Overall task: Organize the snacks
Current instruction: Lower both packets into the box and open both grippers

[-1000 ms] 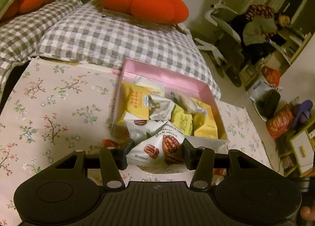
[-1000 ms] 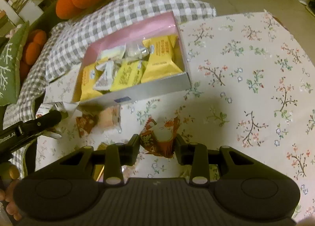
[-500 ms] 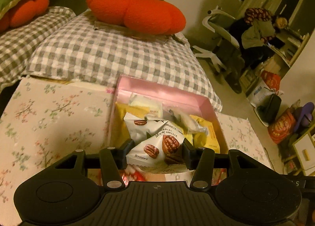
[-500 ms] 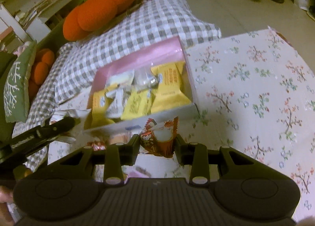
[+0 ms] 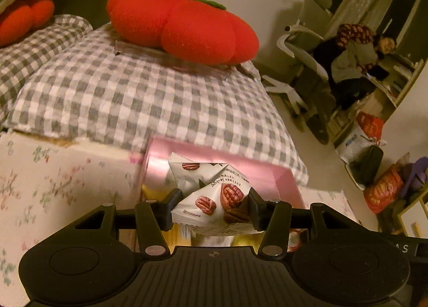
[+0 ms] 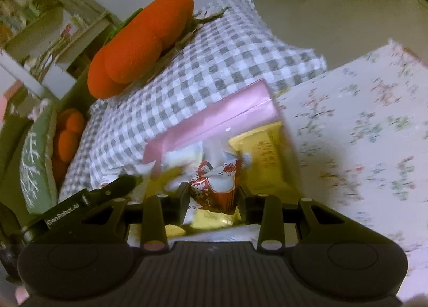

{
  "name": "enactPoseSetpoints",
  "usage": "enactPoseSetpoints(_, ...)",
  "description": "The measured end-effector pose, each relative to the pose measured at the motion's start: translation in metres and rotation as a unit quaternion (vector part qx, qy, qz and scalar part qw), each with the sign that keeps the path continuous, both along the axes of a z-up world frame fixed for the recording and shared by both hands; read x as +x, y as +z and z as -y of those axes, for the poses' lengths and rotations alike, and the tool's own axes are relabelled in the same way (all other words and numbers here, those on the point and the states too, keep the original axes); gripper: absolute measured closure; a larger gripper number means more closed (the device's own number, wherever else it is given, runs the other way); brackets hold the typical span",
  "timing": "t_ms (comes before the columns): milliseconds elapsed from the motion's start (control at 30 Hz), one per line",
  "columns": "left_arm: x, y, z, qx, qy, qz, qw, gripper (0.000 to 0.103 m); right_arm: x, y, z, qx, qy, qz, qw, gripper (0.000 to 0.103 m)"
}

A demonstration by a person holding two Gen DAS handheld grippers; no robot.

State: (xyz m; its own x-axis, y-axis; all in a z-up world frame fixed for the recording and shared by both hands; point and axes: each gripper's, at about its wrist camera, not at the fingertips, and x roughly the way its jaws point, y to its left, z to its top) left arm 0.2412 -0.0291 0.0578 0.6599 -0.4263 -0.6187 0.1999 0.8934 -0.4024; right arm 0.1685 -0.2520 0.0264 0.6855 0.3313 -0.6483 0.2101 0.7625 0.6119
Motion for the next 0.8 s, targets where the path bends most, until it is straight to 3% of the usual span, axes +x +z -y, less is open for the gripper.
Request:
enactPoseSetpoints(200,0.019,-0.013,0.004,0.005,0.005,-0.005,1.0,0.054,0.026,-0.005,-0.011,0.015,-0.02,0.013,1.0,0.069)
enactPoseSetpoints(300,0.026,-0.017,0.007,0.012,0.016,0.012,0.9997,0.053,0.032,-0.009,-0.013,0.033,-0.032,0.024,0.999,0.068)
enactPoseSetpoints(367,0.028,-0.018,0.007,0.024,0.023,0.017,0.9993,0.051,0.033,-0.01,-0.015,0.036,-0.04,0.032,0.998,0.063)
enactPoseSetpoints(433,0.025,-0.013,0.003,0.014,0.015,0.029,0.9994,0.04,0.033,-0.008,-0.014,0.032,-0.042,0.034,0.998,0.051)
enactPoseSetpoints(467,0.023,-0.009,0.001,0.015,0.015,0.039,0.999,0.031,0.033,-0.007,-0.013,0.026,-0.04,0.034,0.998,0.05)
enactPoseSetpoints(500,0.021,-0.005,0.0,0.022,0.017,0.047,0.9985,0.029,0.032,-0.005,-0.011,0.02,-0.042,0.033,0.998,0.049)
enactPoseSetpoints(667,0.018,0.004,-0.011,-0.002,0.019,0.033,0.9993,0.029,0.026,0.001,-0.001,0.049,-0.056,0.034,0.997,0.048)
enactPoseSetpoints(800,0.006,0.015,-0.014,0.02,0.017,0.03,0.9992,0.029,0.02,0.017,-0.013,0.011,-0.035,0.043,0.998,0.041)
